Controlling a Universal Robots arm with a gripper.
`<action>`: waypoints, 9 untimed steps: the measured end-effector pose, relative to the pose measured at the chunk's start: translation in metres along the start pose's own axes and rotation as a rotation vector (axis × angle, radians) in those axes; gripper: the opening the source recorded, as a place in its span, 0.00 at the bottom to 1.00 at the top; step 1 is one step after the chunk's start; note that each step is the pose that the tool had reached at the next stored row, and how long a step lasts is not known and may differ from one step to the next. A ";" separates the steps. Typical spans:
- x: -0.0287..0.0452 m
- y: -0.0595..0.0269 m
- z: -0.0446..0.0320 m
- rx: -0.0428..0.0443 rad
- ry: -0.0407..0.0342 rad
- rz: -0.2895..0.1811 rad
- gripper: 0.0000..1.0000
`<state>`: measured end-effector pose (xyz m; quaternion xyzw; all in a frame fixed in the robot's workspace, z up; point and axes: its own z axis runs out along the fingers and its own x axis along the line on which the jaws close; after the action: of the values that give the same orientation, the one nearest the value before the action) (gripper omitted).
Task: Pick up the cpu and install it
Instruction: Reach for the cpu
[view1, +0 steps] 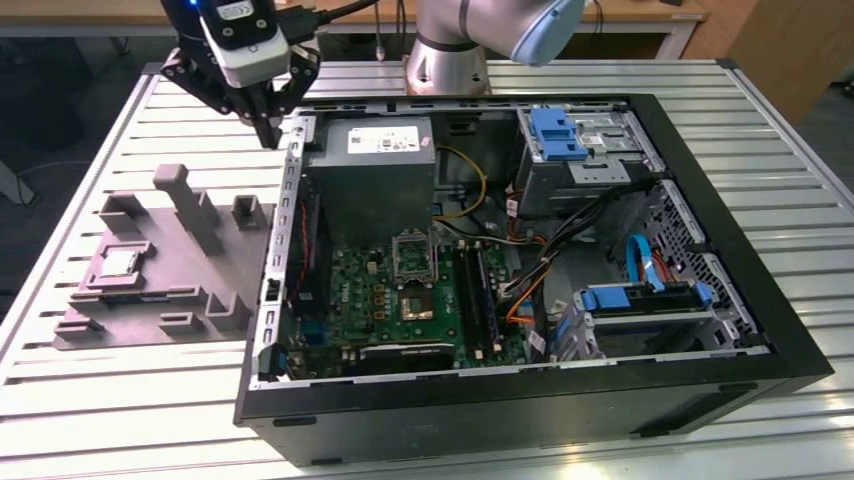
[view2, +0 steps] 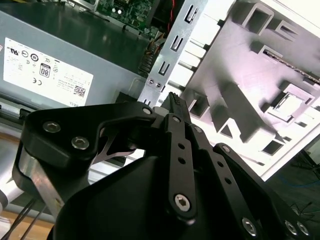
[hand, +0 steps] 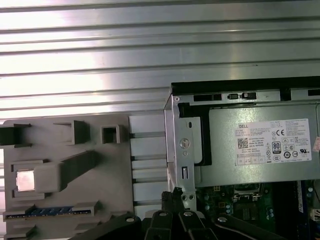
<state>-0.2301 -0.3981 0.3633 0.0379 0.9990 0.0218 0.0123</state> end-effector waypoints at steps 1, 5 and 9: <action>0.0006 0.0000 0.0000 0.0000 0.0000 0.000 0.11; 0.0028 -0.0002 0.0007 0.0000 0.0000 0.000 0.11; 0.0035 -0.0003 0.0008 0.0000 0.0000 0.000 0.11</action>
<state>-0.2336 -0.3981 0.3624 0.0379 0.9990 0.0218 0.0123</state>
